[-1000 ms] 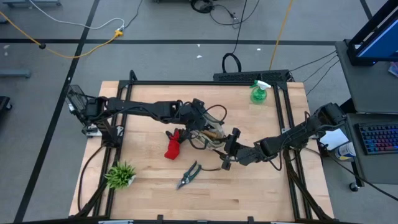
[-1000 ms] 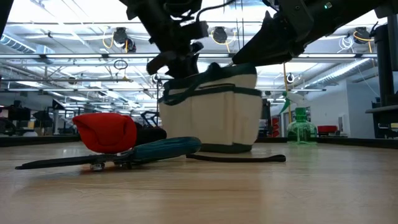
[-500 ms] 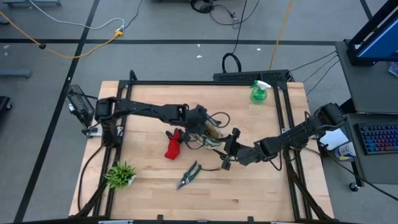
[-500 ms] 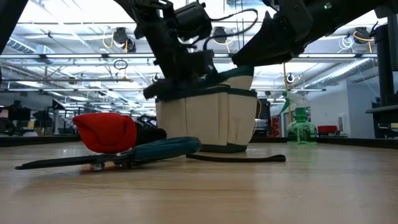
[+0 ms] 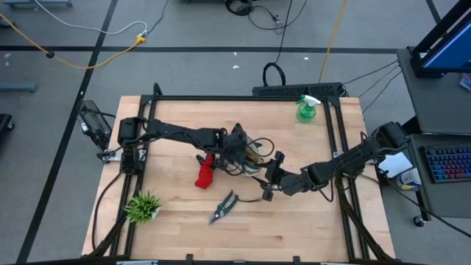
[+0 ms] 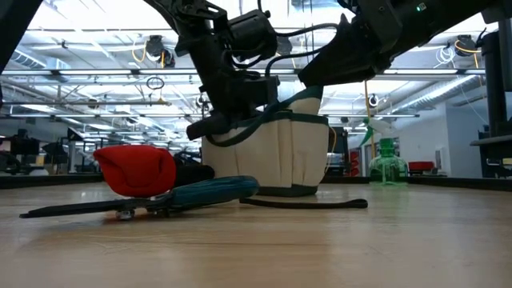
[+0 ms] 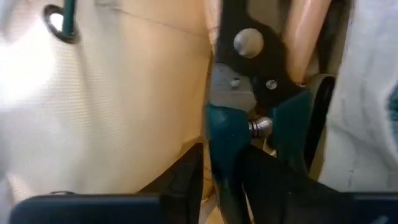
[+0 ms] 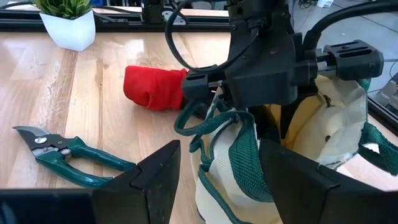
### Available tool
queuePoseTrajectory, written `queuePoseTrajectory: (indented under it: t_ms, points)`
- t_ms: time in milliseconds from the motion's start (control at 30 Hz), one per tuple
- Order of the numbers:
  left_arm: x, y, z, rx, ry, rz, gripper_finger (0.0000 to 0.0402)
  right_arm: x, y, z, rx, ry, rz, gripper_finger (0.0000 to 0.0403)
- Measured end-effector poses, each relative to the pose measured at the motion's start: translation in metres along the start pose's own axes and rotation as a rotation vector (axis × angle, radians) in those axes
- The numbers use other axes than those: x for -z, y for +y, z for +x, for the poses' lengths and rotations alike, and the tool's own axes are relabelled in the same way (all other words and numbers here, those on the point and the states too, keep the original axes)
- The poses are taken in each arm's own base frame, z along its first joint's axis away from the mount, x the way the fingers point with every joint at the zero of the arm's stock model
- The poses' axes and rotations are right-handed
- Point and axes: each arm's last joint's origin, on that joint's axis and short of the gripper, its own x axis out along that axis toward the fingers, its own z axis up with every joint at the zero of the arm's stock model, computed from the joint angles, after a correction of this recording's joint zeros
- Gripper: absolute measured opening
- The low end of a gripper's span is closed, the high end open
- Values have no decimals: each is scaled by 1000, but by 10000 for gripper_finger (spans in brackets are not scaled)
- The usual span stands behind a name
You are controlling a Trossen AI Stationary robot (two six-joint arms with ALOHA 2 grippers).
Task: Pick & Place Garden tools in Gardening bag
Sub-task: Put the left green shear scissors into the gardening bag, then put the green shear scissors into the gardening bag
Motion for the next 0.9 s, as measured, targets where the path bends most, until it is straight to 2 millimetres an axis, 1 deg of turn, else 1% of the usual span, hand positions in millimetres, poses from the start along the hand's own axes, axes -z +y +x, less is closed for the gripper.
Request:
queuePoseTrajectory:
  t_ms: [133,233,367,533,700,800,900]
  points:
    - [0,0,0,-18,15,-13,143,0,0,0,0,0,-1,212]
    - [-2,-2,0,-70,64,-10,162,0,0,0,0,0,0,212]
    - [-4,-7,-2,-131,131,12,171,0,0,0,0,0,0,212]
    - [-13,-16,-5,-160,149,51,172,0,0,0,-1,0,0,212]
    - [-21,-23,-20,-202,145,87,172,0,0,0,0,0,0,212]
    - [-25,-22,-35,-229,115,82,173,0,0,0,-1,0,-1,212]
    - [-27,-20,-55,-255,73,48,173,0,0,0,-1,0,-1,212]
